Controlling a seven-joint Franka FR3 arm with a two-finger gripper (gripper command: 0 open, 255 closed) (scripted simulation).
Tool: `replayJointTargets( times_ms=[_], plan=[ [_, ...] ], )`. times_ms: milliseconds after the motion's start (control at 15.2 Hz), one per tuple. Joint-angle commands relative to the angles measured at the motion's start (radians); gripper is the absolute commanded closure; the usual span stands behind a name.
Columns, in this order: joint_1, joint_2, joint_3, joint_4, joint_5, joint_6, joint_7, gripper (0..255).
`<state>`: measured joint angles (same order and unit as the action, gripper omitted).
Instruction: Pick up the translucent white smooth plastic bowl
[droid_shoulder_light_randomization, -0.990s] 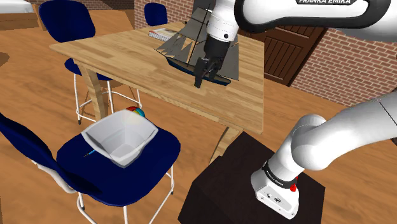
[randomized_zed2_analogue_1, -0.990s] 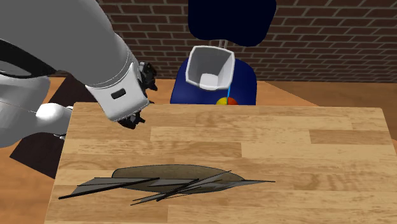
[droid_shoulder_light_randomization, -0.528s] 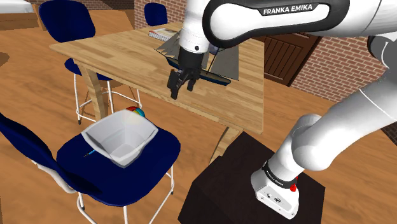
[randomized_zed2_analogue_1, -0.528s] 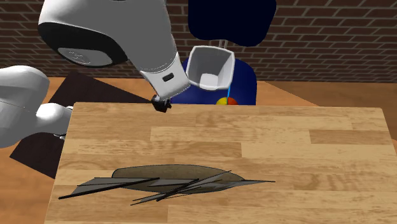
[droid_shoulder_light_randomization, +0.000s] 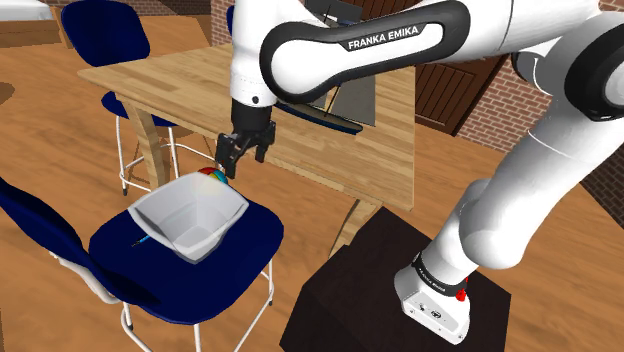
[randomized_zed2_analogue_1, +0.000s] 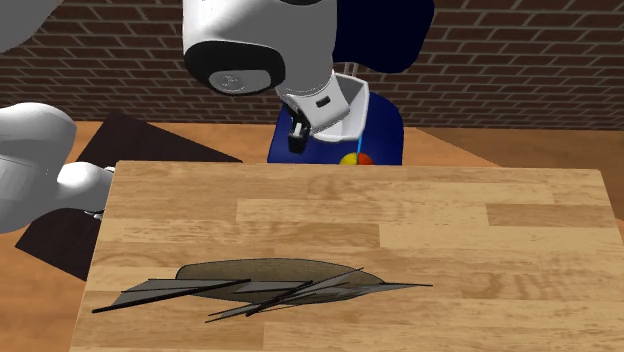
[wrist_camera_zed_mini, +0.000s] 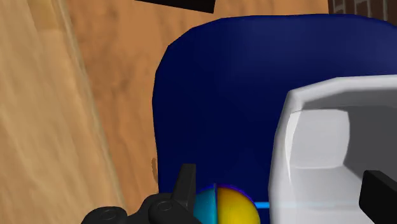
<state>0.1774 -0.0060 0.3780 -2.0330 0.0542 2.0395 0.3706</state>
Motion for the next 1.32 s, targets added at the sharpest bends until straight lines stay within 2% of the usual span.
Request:
replayJointTargets(
  times_ms=[0, 462, 660, 726, 1254],
  plan=[
    [0.017, 0.083, 0.017, 0.059, -0.025, 0.018, 0.036, 0],
    [0.021, 0.120, 0.015, 0.005, -0.040, 0.107, 0.043, 0],
    [0.021, 0.124, 0.015, 0.001, -0.042, 0.114, 0.044, 0],
    [0.021, 0.123, 0.015, -0.001, -0.041, 0.115, 0.043, 255],
    [0.021, 0.124, 0.015, 0.000, -0.041, 0.115, 0.043, 255]
  ],
)
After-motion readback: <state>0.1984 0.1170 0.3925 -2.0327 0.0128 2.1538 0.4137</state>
